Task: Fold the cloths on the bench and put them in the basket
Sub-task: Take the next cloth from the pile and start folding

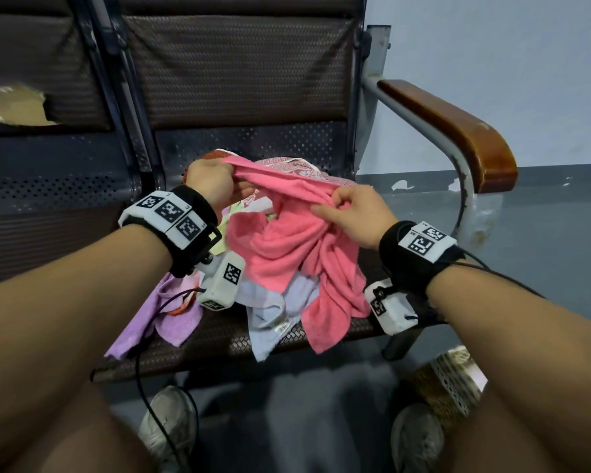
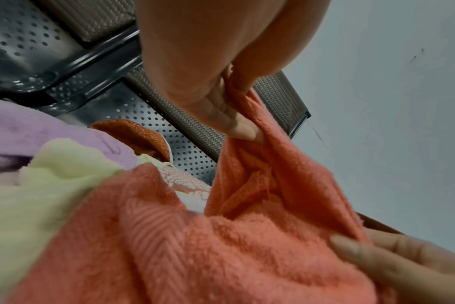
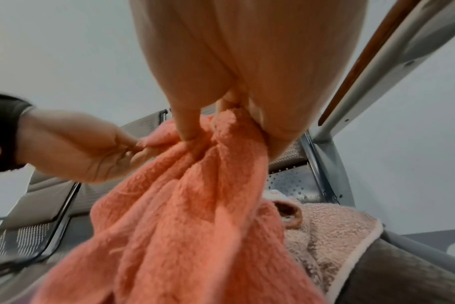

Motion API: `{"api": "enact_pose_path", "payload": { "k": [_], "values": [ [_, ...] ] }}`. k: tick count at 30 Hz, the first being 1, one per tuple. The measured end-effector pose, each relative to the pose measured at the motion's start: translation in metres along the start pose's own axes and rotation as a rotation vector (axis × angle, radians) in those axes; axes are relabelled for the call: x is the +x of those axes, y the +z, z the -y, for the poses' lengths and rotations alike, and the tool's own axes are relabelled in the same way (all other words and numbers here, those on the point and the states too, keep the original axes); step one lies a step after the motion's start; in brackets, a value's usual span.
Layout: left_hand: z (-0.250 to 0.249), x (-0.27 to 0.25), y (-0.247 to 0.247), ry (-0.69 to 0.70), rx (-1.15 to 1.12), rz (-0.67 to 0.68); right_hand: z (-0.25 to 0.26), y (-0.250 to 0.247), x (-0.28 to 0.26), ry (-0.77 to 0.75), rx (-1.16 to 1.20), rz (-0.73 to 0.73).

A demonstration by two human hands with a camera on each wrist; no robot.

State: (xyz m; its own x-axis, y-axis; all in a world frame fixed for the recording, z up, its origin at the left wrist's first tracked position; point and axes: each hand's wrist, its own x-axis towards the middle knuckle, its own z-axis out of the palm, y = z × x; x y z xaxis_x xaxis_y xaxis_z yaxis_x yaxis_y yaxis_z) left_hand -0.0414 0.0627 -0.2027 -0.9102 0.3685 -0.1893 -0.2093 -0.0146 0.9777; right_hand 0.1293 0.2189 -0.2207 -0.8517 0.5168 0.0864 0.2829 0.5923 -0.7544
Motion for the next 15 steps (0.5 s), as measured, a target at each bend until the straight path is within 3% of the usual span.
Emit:
{"api": "enact_pose_path", "payload": {
  "k": [3,8,12,15],
  "values": [
    [0.002,0.004,0.000,0.006,0.003,-0.020,-0.001,0.002,0.001,-0.024,-0.053,-0.045],
    [0.002,0.010,0.000,0.008,0.013,-0.017,-0.002,0.000,0.000,-0.172,-0.319,0.005],
    [0.004,0.013,-0.003,0.049,0.037,-0.015,-0.009,-0.004,0.001,-0.037,-0.103,0.053],
    [0.006,0.017,-0.007,0.058,0.032,-0.026,-0.008,-0.006,-0.001,-0.068,-0.088,0.110]
  ]
}}
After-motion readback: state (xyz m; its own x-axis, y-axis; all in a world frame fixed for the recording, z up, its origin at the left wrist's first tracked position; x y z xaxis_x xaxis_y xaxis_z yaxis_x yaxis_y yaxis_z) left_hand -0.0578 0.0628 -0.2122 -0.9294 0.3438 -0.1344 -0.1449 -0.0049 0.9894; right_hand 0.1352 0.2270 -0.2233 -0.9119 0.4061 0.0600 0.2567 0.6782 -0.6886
